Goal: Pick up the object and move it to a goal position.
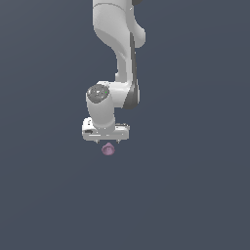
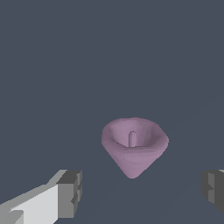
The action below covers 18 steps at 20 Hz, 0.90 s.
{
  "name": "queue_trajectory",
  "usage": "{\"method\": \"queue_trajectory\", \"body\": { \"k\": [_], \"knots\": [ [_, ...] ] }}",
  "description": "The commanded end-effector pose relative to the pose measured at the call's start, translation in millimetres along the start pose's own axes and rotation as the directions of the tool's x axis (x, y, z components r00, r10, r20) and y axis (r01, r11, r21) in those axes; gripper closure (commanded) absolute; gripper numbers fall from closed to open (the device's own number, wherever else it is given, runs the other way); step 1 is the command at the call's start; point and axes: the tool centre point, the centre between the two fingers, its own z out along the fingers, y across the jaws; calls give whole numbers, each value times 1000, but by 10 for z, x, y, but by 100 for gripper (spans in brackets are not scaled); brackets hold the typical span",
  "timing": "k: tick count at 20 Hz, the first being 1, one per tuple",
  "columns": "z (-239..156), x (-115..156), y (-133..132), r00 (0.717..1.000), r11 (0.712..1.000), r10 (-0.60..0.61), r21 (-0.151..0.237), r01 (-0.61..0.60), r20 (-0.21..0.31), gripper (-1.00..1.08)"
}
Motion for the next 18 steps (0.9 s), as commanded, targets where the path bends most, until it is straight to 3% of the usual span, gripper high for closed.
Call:
{"method": "queue_trajectory", "body": {
  "k": [1,16,17,18],
  "knots": [
    [24,0,-1,1000,1000,0,0,0,0,-92],
    [512,-6,3,1000,1000,-3,1,3,0,-92],
    [512,-6,3,1000,1000,-3,1,3,0,108],
    [512,-6,3,1000,1000,-3,1,3,0,108]
  ]
}}
